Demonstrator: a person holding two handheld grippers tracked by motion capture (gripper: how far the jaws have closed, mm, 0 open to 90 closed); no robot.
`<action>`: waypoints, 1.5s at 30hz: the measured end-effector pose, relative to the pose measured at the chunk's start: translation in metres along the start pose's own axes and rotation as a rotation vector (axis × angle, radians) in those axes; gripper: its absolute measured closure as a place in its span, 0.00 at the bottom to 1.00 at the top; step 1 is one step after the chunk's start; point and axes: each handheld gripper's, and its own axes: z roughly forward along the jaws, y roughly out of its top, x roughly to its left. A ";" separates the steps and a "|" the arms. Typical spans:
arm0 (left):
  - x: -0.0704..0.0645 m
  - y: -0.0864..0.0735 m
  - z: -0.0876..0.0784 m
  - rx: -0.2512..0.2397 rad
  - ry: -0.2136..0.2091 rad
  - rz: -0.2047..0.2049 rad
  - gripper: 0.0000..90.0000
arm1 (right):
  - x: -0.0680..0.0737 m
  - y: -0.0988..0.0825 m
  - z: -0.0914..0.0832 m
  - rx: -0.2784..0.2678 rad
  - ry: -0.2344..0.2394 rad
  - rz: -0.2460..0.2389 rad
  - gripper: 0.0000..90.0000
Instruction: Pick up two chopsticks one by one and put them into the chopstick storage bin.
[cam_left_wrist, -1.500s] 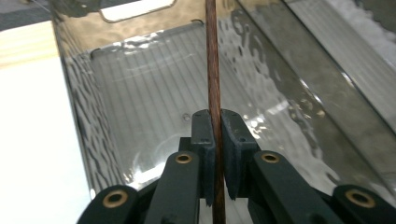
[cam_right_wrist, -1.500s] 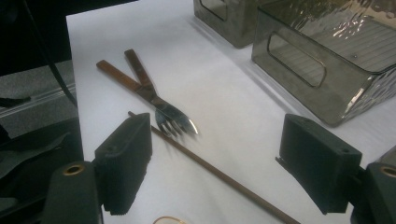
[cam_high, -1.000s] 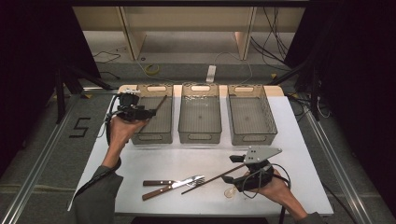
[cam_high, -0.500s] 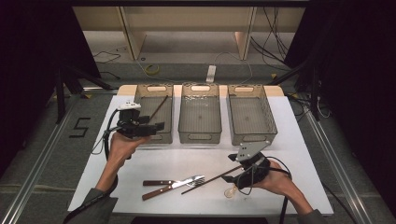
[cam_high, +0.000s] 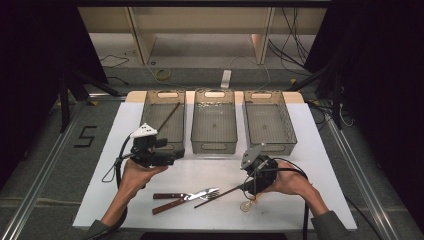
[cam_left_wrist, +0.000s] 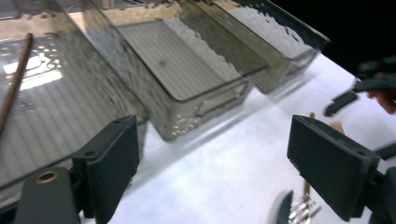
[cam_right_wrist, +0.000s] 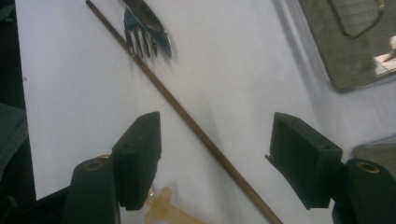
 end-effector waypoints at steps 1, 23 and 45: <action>-0.003 -0.001 0.000 0.002 -0.002 0.007 0.18 | 0.000 0.001 0.002 0.020 0.002 -0.006 0.42; -0.026 -0.027 -0.003 0.017 -0.029 0.073 0.17 | -0.009 0.001 0.037 0.219 0.033 -0.105 0.66; -0.028 -0.030 -0.002 0.029 -0.014 0.099 0.17 | 0.001 0.001 0.040 0.272 0.074 -0.186 0.86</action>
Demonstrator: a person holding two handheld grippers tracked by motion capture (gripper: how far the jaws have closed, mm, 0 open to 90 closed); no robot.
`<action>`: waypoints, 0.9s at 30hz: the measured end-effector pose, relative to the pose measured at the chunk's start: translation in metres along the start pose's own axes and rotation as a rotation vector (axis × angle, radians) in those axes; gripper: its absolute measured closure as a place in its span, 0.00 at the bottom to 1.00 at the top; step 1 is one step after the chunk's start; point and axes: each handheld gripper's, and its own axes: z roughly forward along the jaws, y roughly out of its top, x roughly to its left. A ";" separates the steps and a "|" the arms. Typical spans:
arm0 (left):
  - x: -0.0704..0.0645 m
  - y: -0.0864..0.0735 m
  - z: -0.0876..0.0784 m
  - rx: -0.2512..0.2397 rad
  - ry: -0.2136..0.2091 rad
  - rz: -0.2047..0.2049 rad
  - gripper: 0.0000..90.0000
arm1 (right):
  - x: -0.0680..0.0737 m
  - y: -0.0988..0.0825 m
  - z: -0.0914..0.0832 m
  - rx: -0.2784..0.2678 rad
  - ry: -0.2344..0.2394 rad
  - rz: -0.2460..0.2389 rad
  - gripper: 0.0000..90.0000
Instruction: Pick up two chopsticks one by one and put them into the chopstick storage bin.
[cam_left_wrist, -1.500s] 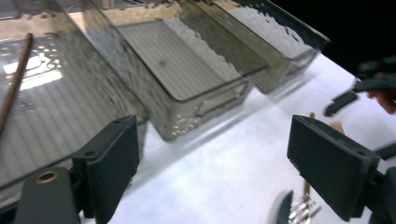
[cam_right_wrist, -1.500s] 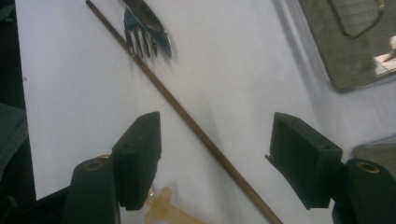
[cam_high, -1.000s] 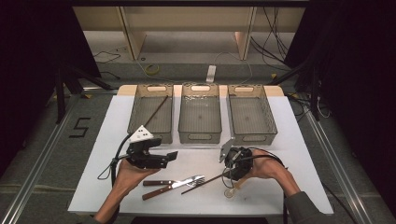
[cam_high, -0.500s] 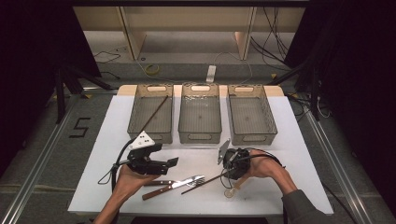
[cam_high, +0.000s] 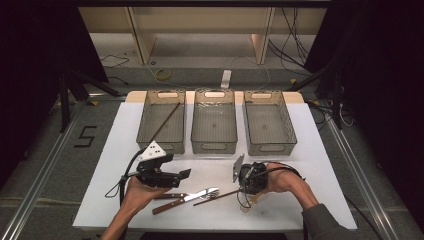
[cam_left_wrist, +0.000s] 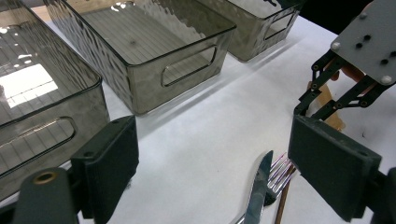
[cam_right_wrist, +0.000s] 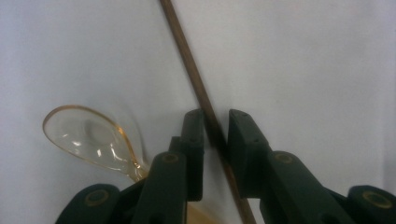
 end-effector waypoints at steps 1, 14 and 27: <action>0.000 0.000 0.000 0.000 0.000 0.001 0.17 | 0.001 0.000 -0.001 0.005 0.010 0.001 0.87; -0.001 0.000 0.002 0.015 -0.001 0.009 0.17 | 0.006 -0.002 -0.001 -0.003 0.003 -0.127 0.94; 0.000 -0.001 0.003 0.020 0.001 0.010 0.18 | 0.010 -0.006 -0.004 -0.010 0.021 -0.176 0.96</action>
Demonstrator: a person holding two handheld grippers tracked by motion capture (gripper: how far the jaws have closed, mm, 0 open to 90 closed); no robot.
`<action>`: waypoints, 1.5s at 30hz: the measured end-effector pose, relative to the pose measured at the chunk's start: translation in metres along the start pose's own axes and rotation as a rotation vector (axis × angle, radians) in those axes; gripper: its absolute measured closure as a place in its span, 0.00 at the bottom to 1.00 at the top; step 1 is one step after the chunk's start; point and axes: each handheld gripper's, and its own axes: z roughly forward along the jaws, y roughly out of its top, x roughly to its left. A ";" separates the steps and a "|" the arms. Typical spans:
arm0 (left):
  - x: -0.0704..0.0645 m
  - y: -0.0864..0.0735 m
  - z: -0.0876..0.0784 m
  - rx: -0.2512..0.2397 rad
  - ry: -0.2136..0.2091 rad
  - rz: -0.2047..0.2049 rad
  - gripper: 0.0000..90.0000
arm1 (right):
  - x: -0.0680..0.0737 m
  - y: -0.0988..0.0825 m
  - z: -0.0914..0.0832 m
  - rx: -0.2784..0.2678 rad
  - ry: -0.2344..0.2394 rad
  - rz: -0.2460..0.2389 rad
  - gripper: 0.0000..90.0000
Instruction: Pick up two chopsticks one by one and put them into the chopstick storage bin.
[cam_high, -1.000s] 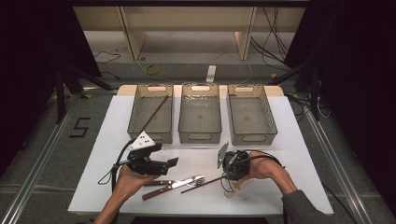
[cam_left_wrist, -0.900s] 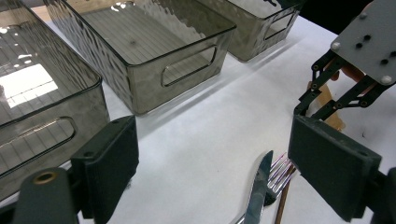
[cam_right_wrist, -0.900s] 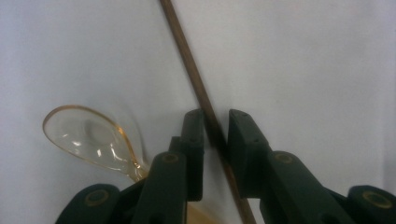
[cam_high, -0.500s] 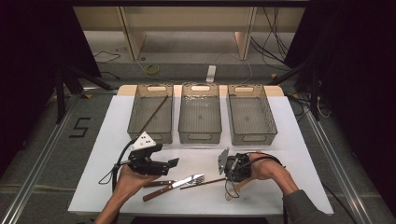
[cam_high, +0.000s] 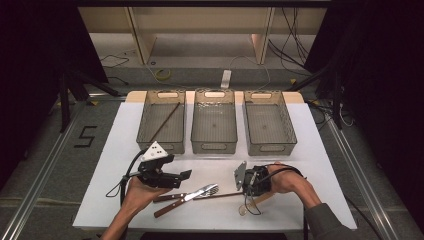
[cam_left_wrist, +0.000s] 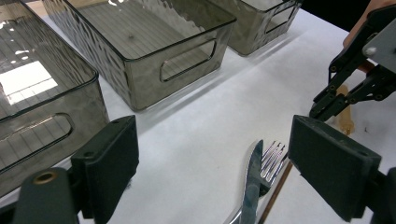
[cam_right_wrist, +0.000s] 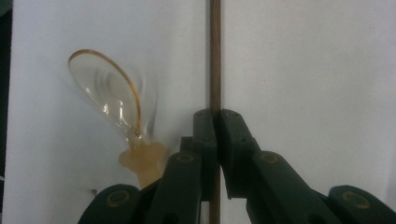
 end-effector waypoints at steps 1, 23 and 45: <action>0.000 0.000 0.000 -0.001 0.000 0.000 0.18 | 0.000 0.000 -0.001 -0.002 -0.010 -0.019 0.96; -0.046 0.014 0.029 0.206 -0.166 0.149 0.25 | 0.012 0.017 -0.037 -0.086 -0.108 -0.071 0.96; -0.070 0.017 0.058 0.438 -0.225 0.321 0.68 | 0.020 0.029 -0.041 -0.069 -0.142 -0.116 0.96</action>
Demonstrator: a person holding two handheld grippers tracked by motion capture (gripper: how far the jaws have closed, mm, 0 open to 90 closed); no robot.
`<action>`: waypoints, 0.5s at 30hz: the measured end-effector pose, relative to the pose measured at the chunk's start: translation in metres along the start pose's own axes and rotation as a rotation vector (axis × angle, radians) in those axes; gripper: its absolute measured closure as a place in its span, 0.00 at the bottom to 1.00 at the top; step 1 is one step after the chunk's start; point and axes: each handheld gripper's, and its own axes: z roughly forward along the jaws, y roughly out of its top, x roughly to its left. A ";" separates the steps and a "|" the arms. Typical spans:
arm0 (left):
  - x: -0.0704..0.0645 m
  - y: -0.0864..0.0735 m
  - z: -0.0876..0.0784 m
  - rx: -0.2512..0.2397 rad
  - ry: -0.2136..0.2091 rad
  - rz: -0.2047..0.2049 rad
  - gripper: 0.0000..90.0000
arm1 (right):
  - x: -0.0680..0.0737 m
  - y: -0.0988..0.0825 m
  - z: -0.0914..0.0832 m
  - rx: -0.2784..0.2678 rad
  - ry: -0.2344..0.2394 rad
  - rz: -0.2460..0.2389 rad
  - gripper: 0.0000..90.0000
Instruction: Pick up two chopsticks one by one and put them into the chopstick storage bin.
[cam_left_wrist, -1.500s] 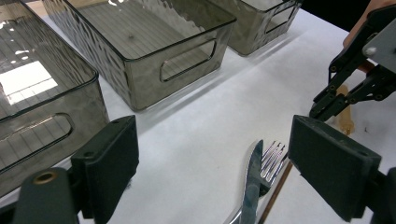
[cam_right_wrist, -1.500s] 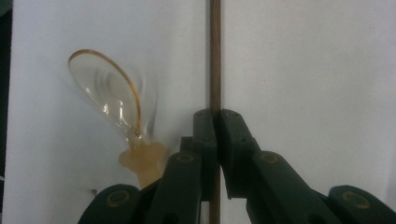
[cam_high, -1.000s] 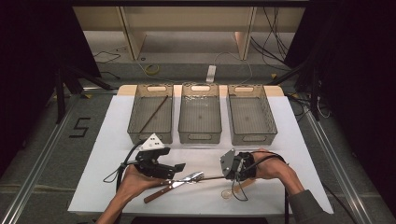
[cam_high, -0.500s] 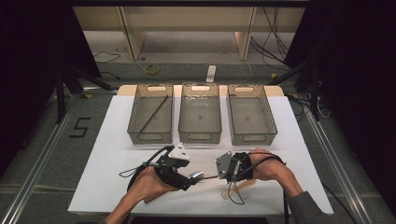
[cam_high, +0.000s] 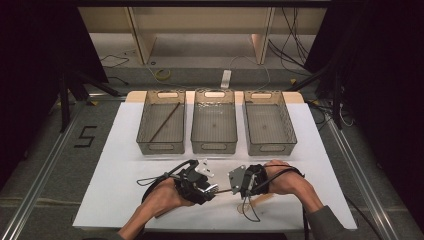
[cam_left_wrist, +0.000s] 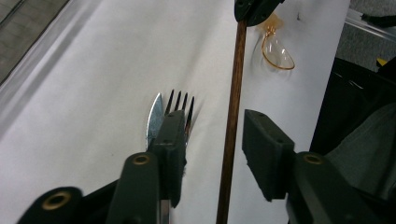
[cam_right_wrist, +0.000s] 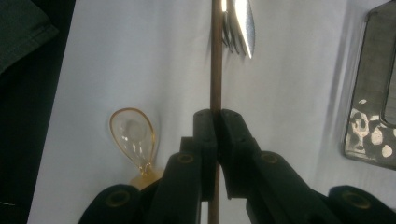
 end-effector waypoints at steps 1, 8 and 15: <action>0.000 0.000 0.000 0.004 -0.002 0.006 0.70 | 0.000 0.000 0.000 0.000 -0.003 -0.001 0.96; -0.003 0.002 0.004 0.017 -0.030 0.024 0.82 | 0.002 0.002 -0.001 -0.003 -0.005 -0.006 0.96; -0.003 0.001 0.004 0.022 -0.073 0.033 0.92 | 0.003 0.002 -0.001 -0.003 -0.006 -0.018 0.95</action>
